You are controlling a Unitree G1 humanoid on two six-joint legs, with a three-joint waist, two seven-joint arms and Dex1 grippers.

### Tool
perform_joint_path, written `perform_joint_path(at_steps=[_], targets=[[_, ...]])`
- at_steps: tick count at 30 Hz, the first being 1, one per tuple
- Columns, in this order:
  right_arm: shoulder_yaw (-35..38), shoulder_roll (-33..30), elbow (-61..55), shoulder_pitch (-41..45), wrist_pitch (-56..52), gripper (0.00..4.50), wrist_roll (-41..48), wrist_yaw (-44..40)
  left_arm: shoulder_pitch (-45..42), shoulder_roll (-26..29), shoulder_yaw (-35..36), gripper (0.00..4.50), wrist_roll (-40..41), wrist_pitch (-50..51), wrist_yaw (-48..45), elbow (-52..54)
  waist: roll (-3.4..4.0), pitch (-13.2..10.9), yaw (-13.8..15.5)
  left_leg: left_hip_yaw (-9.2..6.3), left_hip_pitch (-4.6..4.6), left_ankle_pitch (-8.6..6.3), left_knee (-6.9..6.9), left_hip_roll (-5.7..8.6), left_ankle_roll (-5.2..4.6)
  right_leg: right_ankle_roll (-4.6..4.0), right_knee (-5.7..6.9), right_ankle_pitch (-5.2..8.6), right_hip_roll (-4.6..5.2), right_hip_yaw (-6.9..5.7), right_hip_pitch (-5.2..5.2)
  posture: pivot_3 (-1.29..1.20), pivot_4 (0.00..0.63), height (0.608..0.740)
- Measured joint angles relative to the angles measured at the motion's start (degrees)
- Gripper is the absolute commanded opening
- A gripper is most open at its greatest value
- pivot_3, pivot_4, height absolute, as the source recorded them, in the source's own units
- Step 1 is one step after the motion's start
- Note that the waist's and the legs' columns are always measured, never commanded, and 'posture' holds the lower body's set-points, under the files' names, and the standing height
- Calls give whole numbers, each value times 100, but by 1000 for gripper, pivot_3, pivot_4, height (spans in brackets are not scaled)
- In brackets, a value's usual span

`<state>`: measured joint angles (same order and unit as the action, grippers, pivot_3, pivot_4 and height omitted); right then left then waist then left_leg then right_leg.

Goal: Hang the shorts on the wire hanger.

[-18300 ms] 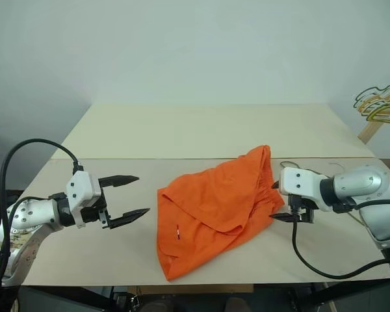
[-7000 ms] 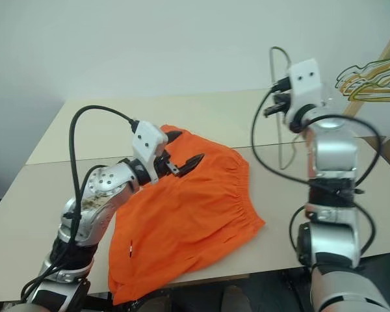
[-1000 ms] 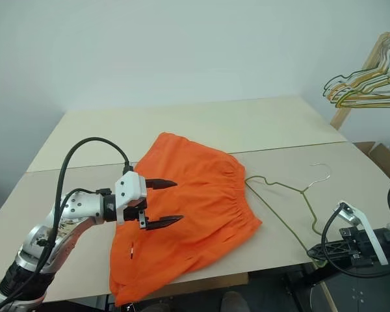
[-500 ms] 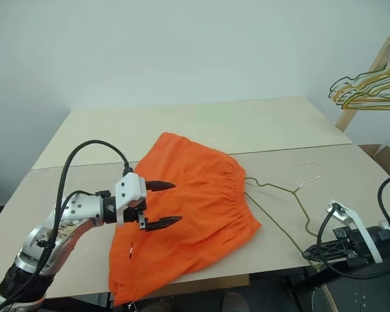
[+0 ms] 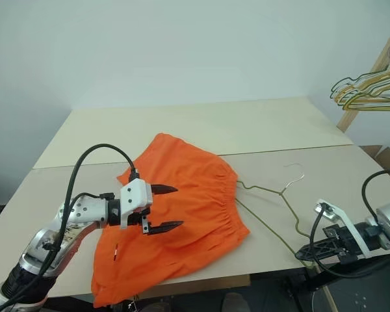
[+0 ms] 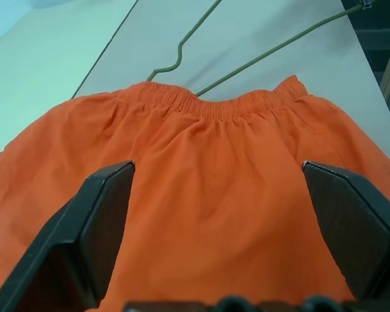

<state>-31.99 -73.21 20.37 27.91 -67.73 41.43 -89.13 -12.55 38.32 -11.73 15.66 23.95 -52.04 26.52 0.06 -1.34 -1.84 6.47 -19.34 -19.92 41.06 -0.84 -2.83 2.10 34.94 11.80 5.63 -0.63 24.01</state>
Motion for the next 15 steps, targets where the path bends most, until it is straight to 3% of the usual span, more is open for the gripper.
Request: perform_joint_path(at_steps=[3,15], targets=[[-161,322,378,295,-55,0,-29,-10,-11,-18,-68,4489,-32,-7,-3,-2,1,0,7,0,-5,0,-1,1,0,0,0,0,1,0,4,-19,0,740],[-1238,449,259,877,353,0,269,-18,-32,-13,-75,4489,-202,-14,-39,-55,2,1,101,-1,-5,0,1,0,1,0,1,-1,2,-3,5,5,0,740]])
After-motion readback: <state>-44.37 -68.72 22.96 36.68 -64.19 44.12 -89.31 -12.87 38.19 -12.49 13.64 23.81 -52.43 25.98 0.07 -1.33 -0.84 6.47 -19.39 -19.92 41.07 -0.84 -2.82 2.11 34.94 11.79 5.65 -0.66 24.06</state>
